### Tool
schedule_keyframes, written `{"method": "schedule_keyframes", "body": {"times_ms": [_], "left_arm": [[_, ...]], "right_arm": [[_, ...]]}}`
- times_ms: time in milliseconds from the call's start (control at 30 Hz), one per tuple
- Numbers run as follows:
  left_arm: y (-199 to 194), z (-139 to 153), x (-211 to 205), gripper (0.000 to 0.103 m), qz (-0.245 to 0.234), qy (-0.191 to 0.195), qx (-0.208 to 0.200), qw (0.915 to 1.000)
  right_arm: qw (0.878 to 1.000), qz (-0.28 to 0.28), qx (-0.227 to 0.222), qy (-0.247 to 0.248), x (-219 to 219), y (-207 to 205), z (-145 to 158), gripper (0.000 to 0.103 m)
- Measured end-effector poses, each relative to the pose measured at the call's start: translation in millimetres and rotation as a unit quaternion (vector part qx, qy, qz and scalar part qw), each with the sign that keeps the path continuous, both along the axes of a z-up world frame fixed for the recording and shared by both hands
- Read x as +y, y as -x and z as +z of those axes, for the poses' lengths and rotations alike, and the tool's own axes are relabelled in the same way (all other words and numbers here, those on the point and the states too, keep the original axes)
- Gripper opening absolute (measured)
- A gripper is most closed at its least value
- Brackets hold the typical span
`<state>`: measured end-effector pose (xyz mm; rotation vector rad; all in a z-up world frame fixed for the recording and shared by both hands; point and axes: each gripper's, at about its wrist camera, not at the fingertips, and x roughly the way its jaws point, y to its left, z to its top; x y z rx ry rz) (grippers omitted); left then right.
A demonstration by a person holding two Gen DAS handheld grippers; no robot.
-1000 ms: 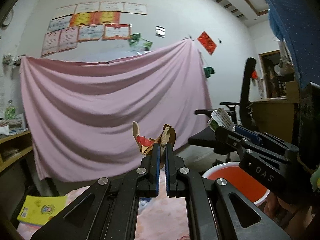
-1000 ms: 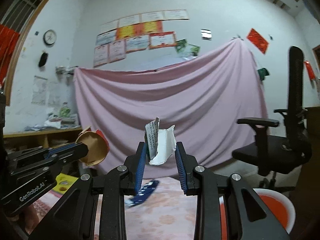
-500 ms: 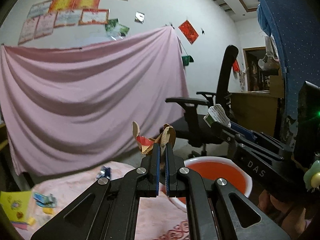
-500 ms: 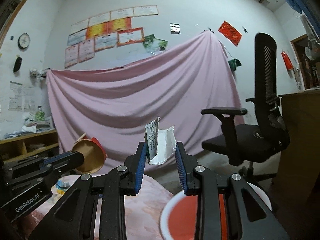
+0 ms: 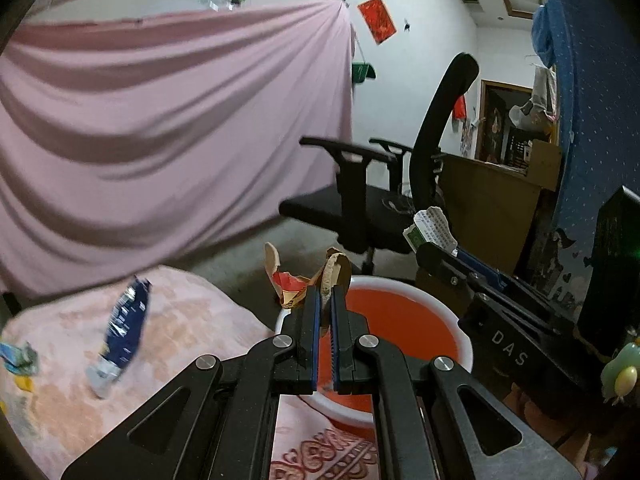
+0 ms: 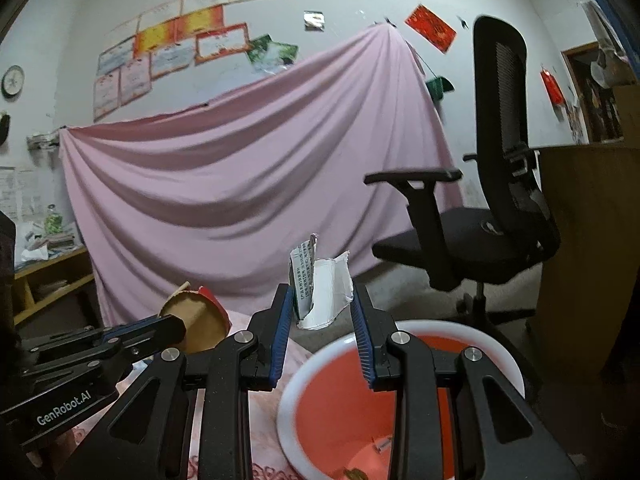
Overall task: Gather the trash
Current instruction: 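Lift both held items and carry them over the orange basin, then open the left tool over the basin while the right tool opens too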
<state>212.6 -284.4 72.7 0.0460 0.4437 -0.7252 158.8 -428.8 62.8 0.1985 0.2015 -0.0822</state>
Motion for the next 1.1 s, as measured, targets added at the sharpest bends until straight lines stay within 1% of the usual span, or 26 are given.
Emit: {"method": "schedule_keyframes", "body": {"times_ms": [167,433,500,533,567,600,667,767,867,1000,1033,1100], "left_arm": [[-10.5,-4.5,-3.8,0.003,-0.002,0.009,0.038,0.9992],[-31.5,-6.2,-11.8,0.004,-0.005,0.009,0.088,0.9961],[-33.0,-8.8,-12.7,0.010,-0.003,0.006,0.096,0.9954],[-33.7,-9.3,-11.9,0.012,-0.001,0.006,0.100,0.9950],[-35.6,-9.5,-10.6,0.016,-0.001,0.007,0.101,0.9949],[-35.2,-9.8,-9.1,0.021,0.001,0.007,0.101,0.9949],[-34.6,-8.8,-6.1,0.025,0.006,0.010,0.098,0.9951],[-32.4,-8.0,0.2,0.029,0.018,0.016,0.091,0.9956],[-31.1,-6.4,9.2,0.037,0.036,0.024,0.081,0.9957],[-26.4,-0.9,27.4,0.047,0.068,0.037,0.063,0.9951],[-25.1,-0.2,31.4,0.049,0.074,0.039,0.057,0.9948],[-20.8,3.3,42.8,0.055,0.091,0.046,0.044,0.9938]], "right_arm": [[1.000,-0.009,0.021,-0.015,-11.1,-5.2,-7.4,0.030],[0.998,-0.017,0.045,-0.027,-20.0,-10.5,-16.7,0.032],[0.998,-0.018,0.050,-0.028,-20.8,-11.3,-18.0,0.033],[0.998,-0.019,0.052,-0.030,-21.5,-11.4,-18.4,0.038],[0.998,-0.020,0.052,-0.031,-22.3,-11.3,-18.8,0.042],[0.998,-0.021,0.051,-0.033,-23.0,-10.8,-19.0,0.042],[0.998,-0.023,0.050,-0.033,-23.5,-10.5,-19.1,0.043],[0.998,-0.025,0.048,-0.030,-22.6,-9.9,-18.3,0.045],[0.999,-0.027,0.040,-0.026,-20.3,-8.5,-16.2,0.048],[0.999,-0.026,0.029,-0.022,-17.4,-7.1,-12.9,0.050],[0.999,-0.026,0.025,-0.020,-15.9,-6.4,-12.1,0.052],[0.999,-0.024,0.014,-0.015,-11.8,-4.5,-9.0,0.058]]}}
